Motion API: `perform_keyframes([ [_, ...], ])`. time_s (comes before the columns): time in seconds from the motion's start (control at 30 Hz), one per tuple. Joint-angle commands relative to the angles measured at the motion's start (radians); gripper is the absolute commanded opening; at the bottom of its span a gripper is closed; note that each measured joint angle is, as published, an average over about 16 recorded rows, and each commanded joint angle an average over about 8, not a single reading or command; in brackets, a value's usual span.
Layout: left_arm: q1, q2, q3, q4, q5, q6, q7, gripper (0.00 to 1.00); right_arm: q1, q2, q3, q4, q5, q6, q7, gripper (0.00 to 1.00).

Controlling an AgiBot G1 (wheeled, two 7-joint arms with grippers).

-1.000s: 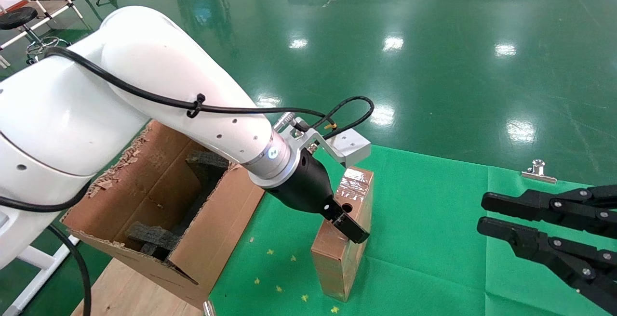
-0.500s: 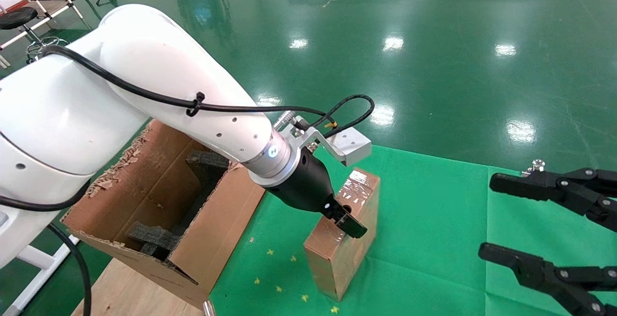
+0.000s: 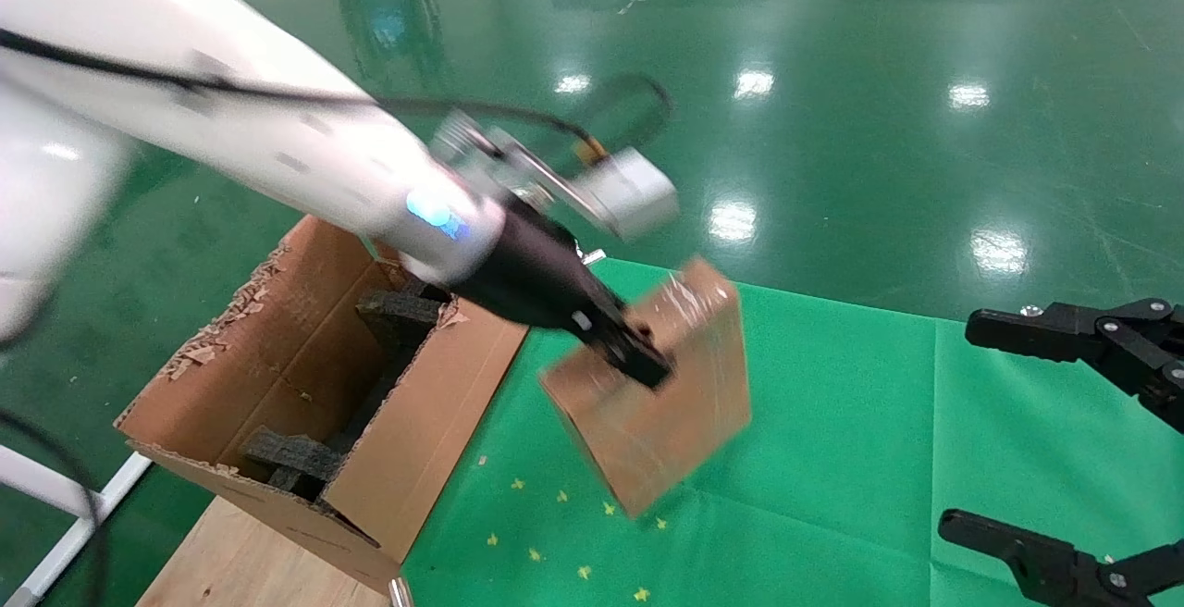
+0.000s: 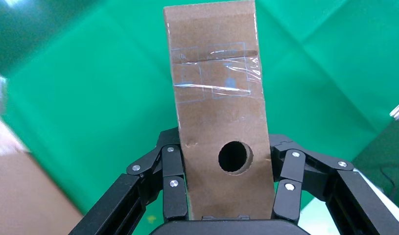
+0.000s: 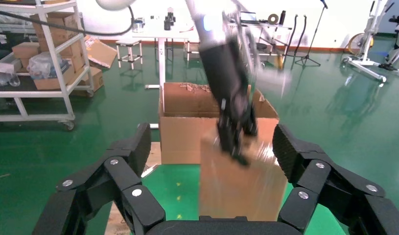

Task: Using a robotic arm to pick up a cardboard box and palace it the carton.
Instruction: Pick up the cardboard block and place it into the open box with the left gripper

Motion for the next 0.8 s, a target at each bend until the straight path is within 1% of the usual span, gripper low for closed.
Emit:
perform_keyframes([
  [0.03, -0.022, -0.049, -0.033, 0.003, -0.041, -0.001, 0.06, 0.0, 0.0, 0.0, 0.0, 0.0, 0.0, 0.0, 0.0, 1.0],
  [0.13, -0.065, -0.12, -0.07, 0.056, -0.056, 0.002, 0.12, 0.0, 0.0, 0.0, 0.0, 0.0, 0.0, 0.0, 0.0, 1.0],
  [0.23, -0.115, -0.18, -0.097, 0.121, -0.046, 0.007, 0.178, 0.0, 0.0, 0.0, 0.0, 0.0, 0.0, 0.0, 0.0, 1.0],
  [0.47, -0.233, -0.289, -0.118, 0.27, 0.058, 0.015, 0.299, 0.0, 0.0, 0.0, 0.0, 0.0, 0.0, 0.0, 0.0, 1.0],
  [0.57, -0.254, -0.31, -0.105, 0.34, 0.115, 0.015, 0.33, 0.0, 0.0, 0.0, 0.0, 0.0, 0.0, 0.0, 0.0, 1.0],
  [0.63, -0.249, -0.312, -0.088, 0.393, 0.151, 0.013, 0.351, 0.0, 0.0, 0.0, -0.001, 0.0, 0.0, 0.0, 0.0, 1.0],
  [0.8, -0.189, -0.283, -0.033, 0.548, 0.228, -0.021, 0.423, 0.0, 0.0, 0.0, -0.001, 0.0, 0.0, 0.0, 0.0, 1.0],
])
